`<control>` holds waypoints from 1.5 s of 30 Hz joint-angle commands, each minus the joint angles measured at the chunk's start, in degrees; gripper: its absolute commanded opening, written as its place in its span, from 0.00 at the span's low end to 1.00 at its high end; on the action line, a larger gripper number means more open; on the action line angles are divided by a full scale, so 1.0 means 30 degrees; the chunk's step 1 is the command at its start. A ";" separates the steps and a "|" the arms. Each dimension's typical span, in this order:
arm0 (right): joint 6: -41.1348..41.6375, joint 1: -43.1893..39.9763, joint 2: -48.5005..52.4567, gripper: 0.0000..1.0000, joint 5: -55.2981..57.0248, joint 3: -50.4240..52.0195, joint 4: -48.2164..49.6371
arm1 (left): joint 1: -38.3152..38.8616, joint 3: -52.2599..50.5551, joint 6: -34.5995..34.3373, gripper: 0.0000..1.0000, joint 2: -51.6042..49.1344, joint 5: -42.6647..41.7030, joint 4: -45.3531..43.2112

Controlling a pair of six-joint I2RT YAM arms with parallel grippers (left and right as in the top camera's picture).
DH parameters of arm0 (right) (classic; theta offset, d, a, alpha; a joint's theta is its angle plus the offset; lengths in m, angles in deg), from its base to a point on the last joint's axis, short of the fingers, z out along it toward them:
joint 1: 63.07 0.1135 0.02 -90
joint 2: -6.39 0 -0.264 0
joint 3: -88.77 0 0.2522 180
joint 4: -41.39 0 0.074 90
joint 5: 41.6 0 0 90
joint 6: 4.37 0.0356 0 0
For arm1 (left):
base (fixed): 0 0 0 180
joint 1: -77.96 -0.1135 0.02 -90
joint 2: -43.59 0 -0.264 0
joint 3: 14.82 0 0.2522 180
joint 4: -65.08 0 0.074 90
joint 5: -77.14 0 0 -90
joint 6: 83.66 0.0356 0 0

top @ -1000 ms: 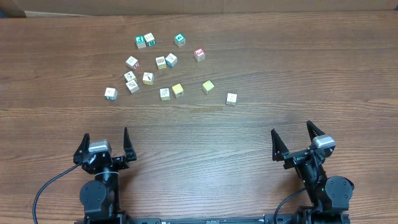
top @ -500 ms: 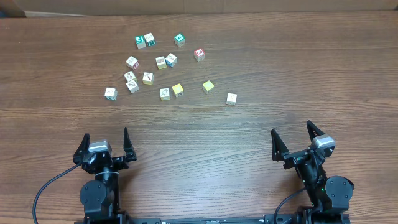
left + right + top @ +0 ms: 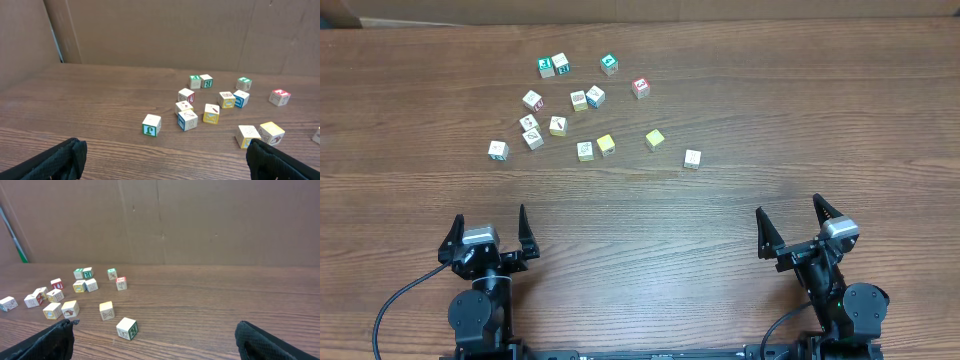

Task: Form a tower

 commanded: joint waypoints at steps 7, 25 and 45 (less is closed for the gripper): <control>0.0051 0.0102 -0.0146 1.00 -0.0022 0.0204 0.0109 | 0.0036 -0.0066 0.0437 1.00 0.0197 -0.0022 -0.0036; 0.0051 0.0102 -0.0146 1.00 -0.0029 0.0204 0.0117 | 0.0036 -0.0066 0.0437 1.00 0.0197 -0.0022 -0.0036; 0.3650 0.0087 -0.0131 1.00 0.0109 -0.2550 -0.1843 | 0.0036 -0.0066 0.0437 1.00 0.0197 -0.0022 -0.0036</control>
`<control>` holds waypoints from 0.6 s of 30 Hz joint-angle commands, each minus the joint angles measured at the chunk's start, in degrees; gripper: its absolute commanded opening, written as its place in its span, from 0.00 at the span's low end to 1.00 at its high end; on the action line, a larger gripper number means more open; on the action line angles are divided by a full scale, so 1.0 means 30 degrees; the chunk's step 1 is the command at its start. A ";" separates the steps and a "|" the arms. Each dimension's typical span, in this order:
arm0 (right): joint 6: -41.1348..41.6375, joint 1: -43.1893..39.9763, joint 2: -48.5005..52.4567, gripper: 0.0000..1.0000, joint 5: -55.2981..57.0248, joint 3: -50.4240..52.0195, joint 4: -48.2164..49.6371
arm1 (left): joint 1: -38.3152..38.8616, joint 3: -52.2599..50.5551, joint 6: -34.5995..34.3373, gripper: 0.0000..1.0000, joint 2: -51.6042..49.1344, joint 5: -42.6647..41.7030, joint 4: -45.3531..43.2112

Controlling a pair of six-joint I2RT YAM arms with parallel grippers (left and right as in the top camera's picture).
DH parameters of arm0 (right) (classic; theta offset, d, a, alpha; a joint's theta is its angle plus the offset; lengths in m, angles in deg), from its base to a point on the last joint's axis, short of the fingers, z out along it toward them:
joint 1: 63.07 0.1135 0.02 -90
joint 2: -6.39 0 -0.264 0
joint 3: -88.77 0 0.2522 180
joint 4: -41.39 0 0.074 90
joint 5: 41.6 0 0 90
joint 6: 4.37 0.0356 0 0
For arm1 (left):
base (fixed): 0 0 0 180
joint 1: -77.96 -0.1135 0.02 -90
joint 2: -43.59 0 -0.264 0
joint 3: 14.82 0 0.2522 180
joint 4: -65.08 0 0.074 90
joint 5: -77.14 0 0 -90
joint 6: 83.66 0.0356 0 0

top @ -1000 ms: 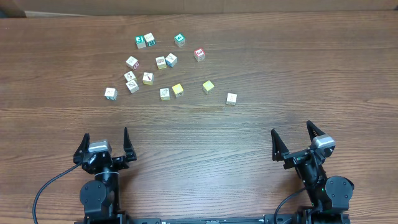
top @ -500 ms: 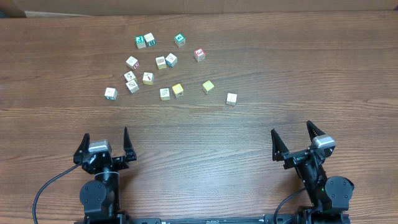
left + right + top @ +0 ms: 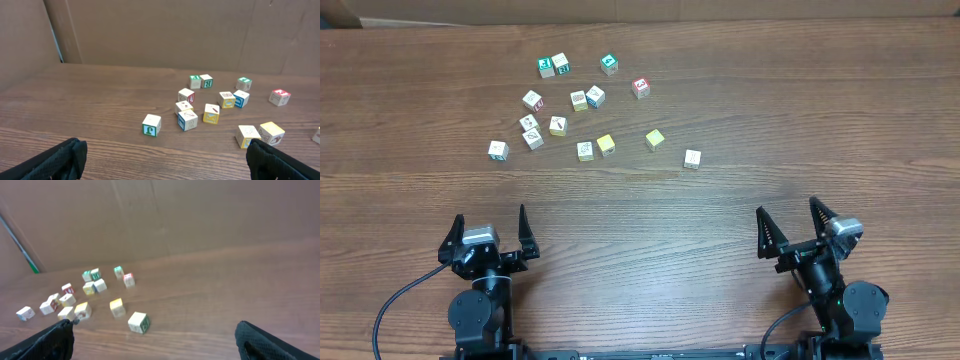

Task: Form a tower
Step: 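Raise the right arm and reach toward the red-numbered 3 block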

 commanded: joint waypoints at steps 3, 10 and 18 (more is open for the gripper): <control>0.0918 0.0087 0.0248 1.00 0.0838 -0.4364 -0.1727 | 0.0036 -0.0066 0.0430 1.00 0.0197 -0.0022 -0.0029; 0.1348 0.0087 0.4036 1.00 0.0874 -1.1154 -0.4146 | 0.0036 -0.0066 0.0430 0.99 0.0197 -0.0022 -0.0029; 0.1341 0.0087 1.1657 1.00 0.0517 -2.1209 -0.8750 | 0.0036 -0.0066 0.0430 1.00 0.0197 -0.0022 -0.0029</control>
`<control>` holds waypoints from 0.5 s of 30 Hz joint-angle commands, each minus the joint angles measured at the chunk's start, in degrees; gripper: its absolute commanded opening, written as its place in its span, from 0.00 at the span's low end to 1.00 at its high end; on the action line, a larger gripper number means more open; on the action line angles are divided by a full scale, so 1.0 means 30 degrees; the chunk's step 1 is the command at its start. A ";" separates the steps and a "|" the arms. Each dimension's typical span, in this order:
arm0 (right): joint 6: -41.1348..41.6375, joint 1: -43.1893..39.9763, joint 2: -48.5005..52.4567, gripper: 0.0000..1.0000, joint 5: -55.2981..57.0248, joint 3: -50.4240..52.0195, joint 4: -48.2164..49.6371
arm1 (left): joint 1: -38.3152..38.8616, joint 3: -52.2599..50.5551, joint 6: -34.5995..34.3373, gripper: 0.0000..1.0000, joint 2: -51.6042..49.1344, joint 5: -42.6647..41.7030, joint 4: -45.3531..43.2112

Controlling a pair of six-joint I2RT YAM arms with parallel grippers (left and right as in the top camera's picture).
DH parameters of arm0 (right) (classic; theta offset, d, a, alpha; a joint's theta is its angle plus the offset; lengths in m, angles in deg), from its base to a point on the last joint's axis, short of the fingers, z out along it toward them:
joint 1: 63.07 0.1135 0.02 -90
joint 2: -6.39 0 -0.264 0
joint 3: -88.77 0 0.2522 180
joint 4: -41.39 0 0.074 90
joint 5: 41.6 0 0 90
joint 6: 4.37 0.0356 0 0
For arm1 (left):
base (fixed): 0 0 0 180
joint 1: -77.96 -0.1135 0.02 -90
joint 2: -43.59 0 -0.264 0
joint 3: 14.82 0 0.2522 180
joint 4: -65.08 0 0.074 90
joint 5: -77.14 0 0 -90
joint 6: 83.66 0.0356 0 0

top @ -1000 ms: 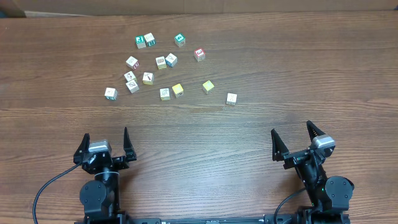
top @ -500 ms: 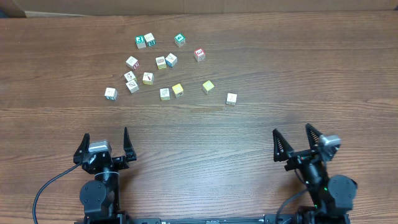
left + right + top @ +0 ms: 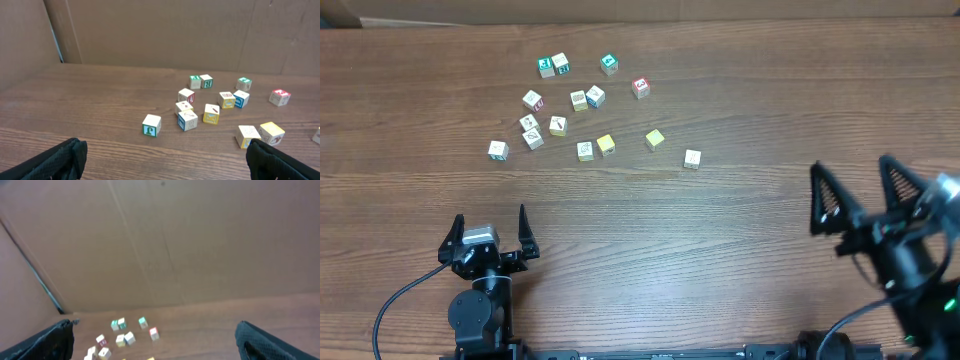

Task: Form a tower
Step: 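Raise the right arm and reach toward the red-numbered 3 block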

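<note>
Several small lettered cubes lie scattered on the far centre-left of the wooden table (image 3: 740, 240), none stacked. Among them are a red cube (image 3: 640, 87), a yellow cube (image 3: 655, 139) and a white cube (image 3: 692, 158) nearest the right arm. My left gripper (image 3: 487, 232) rests open at the near edge, its view showing a green-lettered cube (image 3: 151, 125) ahead of its empty gripper (image 3: 165, 162). My right gripper (image 3: 865, 195) is open and raised high at the right, empty (image 3: 155, 340), with the cubes (image 3: 125, 339) small and far below it.
A brown cardboard wall (image 3: 160, 35) closes the far side of the table, and a panel stands at the left (image 3: 25, 45). The cubes sit far from both arms, with bare wood in between.
My right gripper has risen and shifted right and farther from the near edge, still open. Its view now shows mostly the cardboard wall, with the cubes smaller. The left arm and cubes are unchanged.
Both grippers first sat open and low at the near edge, the cubes scattered ahead. Then the right wrist view had tilted slightly while the left stayed put. Now the right gripper is well above the table; no cube has moved.
</note>
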 commanded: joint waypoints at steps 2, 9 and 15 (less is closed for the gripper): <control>0.0102 0.0087 0.4299 1.00 -0.0022 -0.5829 -0.2259 | 0.0036 -0.0066 0.0430 1.00 0.0197 -0.0022 -0.0036; 0.0029 0.0087 1.1963 1.00 -0.1027 -1.5948 -0.8167 | 0.0036 -0.0066 0.0430 0.99 0.0197 -0.0022 -0.0036; 0.0029 0.0087 1.7231 1.00 -0.1588 -2.1143 -1.2815 | 0.0036 -0.0066 0.0430 1.00 0.0197 -0.0022 -0.0036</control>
